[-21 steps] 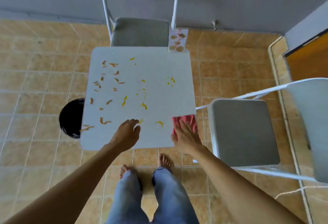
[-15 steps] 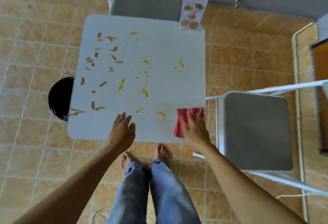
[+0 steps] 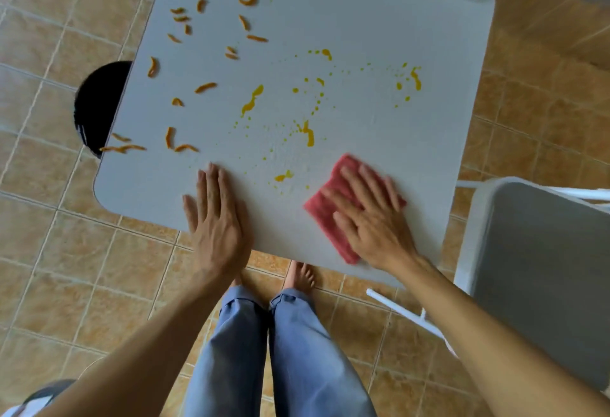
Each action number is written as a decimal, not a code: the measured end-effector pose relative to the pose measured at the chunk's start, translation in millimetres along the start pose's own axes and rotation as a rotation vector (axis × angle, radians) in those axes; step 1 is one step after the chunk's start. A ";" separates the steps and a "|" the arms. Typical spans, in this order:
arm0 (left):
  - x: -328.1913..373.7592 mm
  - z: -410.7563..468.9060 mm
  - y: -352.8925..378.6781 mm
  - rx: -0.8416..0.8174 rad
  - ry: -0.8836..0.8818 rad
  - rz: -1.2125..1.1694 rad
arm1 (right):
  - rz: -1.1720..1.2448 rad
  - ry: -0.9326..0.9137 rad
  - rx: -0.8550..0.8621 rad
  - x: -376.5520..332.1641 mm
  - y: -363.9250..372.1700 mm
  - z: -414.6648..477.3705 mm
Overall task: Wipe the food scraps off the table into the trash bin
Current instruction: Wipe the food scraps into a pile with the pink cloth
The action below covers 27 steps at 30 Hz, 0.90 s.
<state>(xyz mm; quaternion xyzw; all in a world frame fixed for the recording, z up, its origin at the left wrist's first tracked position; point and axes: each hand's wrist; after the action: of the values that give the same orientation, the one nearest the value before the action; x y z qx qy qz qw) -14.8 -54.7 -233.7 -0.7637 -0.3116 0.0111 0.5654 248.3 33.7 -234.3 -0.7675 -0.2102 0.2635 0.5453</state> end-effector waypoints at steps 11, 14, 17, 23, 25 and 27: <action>-7.9 3.9 17.5 0.088 0.002 0.121 | -0.150 -0.265 0.038 -41.1 5.7 64.7; -9.0 3.3 18.4 0.101 -0.001 0.106 | -0.039 0.341 0.224 -32.0 4.3 82.8; -10.0 2.1 19.3 0.108 0.002 0.104 | 0.048 0.324 0.309 -73.9 6.9 90.4; -13.6 -0.7 3.1 0.109 0.059 0.001 | 0.029 -0.233 0.177 -61.6 -5.5 112.9; -22.8 -1.4 -7.1 0.167 0.033 -0.046 | 0.078 0.100 0.266 -59.5 -3.7 121.4; -42.1 2.0 -14.2 0.231 -0.047 -0.067 | 0.115 0.286 0.321 -89.2 3.7 119.8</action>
<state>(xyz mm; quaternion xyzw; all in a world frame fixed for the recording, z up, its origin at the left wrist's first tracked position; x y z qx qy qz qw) -56.0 -71.2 -236.2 -0.6822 -0.3467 0.0460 0.6421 103.6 65.1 -254.1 -0.7112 -0.0418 0.2126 0.6687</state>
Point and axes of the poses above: each hand's wrist, its own z-axis towards the middle knuckle, its own y-axis out of the palm, x = y × z, and after that the axes turned 5 degrees about -x, right-handed
